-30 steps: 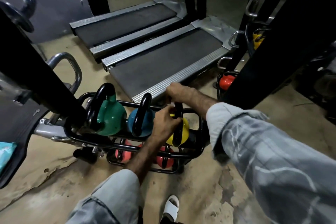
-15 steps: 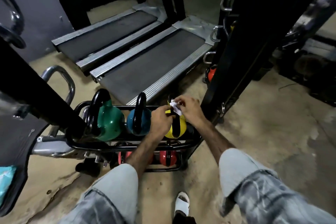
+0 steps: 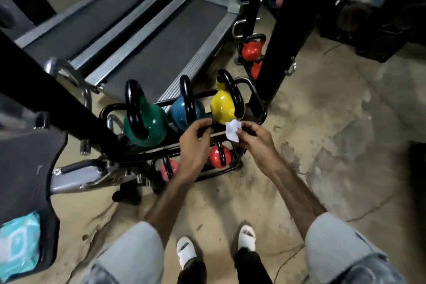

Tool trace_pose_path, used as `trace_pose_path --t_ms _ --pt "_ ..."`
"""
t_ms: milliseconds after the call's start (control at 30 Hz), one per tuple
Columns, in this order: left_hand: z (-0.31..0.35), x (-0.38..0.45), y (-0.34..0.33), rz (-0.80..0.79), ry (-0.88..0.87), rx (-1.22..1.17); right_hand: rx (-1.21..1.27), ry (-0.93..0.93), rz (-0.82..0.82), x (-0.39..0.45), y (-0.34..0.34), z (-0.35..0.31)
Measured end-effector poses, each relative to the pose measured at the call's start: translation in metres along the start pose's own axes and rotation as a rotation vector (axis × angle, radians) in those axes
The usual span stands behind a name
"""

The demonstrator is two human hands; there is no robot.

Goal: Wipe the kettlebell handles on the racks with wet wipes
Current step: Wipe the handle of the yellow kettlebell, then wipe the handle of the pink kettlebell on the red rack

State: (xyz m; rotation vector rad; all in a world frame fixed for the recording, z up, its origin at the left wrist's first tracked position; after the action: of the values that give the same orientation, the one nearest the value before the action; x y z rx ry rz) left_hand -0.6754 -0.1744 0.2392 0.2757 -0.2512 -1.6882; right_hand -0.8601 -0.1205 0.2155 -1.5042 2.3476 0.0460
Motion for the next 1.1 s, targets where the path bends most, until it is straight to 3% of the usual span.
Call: trace_pose_path --t_ms 233,433,600,667,900,1100 --pt "-0.15 -0.093 0.044 0.068 0.265 0.124 -0.038 -0.242 -0.152 -0.037 -0.04 0.137" --pt "-0.276 -0.092 0.049 0.084 0.386 0.274 -0.343 -0.15 -0.296 0.003 -0.072 0.26" --pt "-0.373 -0.049 0.057 0.092 0.362 0.434 -0.442 -0.084 -0.272 0.055 -0.108 0.353" --pt "-0.423 -0.024 0.057 0.134 0.342 0.378 -0.478 -0.046 -0.269 0.085 -0.125 0.401" --pt "-0.574 0.053 0.044 0.235 0.086 0.374 -0.512 0.214 -0.254 0.184 -0.159 0.556" --pt "-0.613 0.072 0.021 0.111 -0.009 0.261 -0.425 0.393 -0.286 0.187 -0.174 0.6"
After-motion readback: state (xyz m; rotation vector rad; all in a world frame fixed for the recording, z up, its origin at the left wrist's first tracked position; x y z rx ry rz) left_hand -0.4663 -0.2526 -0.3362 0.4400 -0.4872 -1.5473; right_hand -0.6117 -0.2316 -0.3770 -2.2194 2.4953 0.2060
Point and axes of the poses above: each hand's wrist, its own x-axis towards the middle knuckle, its own y-axis out of the back of the hand, z = x × y, the point moved 9 cm from there along x, towards the middle knuckle, and after that the axes turned 2 degrees about x, right-handed, at the moved point
